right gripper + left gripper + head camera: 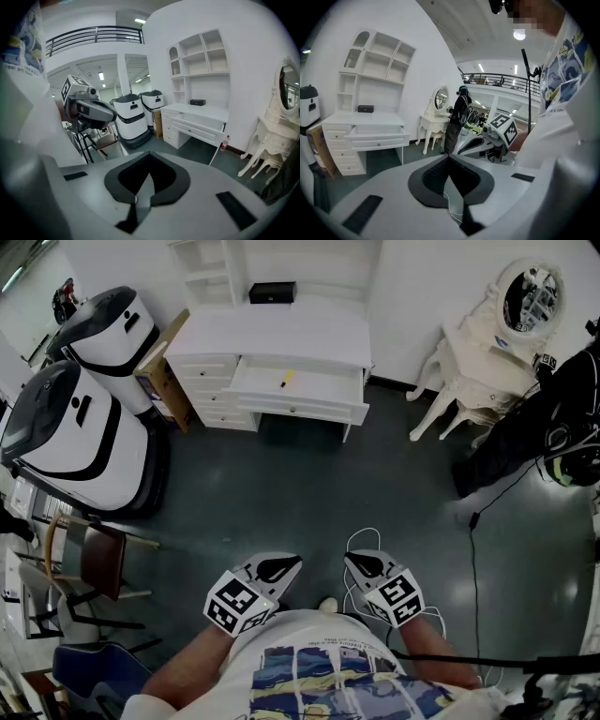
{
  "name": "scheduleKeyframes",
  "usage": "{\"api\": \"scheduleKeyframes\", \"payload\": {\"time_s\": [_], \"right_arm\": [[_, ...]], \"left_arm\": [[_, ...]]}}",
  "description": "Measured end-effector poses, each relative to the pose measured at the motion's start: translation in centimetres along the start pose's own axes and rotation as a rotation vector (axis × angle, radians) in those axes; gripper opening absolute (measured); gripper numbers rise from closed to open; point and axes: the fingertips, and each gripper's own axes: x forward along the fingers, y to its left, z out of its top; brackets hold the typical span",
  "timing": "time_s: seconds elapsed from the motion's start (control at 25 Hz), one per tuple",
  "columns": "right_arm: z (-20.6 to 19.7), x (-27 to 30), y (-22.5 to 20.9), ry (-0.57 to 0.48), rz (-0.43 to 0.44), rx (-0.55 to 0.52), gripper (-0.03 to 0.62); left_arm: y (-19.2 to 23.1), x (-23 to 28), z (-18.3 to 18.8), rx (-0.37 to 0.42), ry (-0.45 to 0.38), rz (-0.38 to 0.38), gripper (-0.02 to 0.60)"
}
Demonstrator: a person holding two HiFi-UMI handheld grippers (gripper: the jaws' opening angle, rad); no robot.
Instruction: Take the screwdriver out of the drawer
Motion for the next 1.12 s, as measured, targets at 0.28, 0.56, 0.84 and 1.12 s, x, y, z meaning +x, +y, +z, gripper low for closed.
{"api": "scheduleKeyframes", "payload": {"time_s": [0.28, 0.56, 0.84, 1.12], "right_arm": [[2.9, 4.0, 3.1, 0.022, 0.026, -0.038, 0.025], [4.2, 8.1, 5.9, 0.064, 0.059, -0.040, 0.025], [5.6, 12.6, 7.9, 0.075, 0.090, 0.003, 0.026], [8.0, 16.3, 1.1, 0.086, 0.085, 0.018, 0.028]], "left_arm": [[3.7, -4.2, -0.2, -0.009, -0.043, 0.025, 0.014], [6.7, -8.5, -1.9, -0.038, -0.064, 0.060, 0.014], [9.7, -10.3, -4.1, -0.091, -0.049, 0.061, 0.014], [16.1, -7.3, -1.3, -0.119, -0.066, 0.106, 0.014]]}}
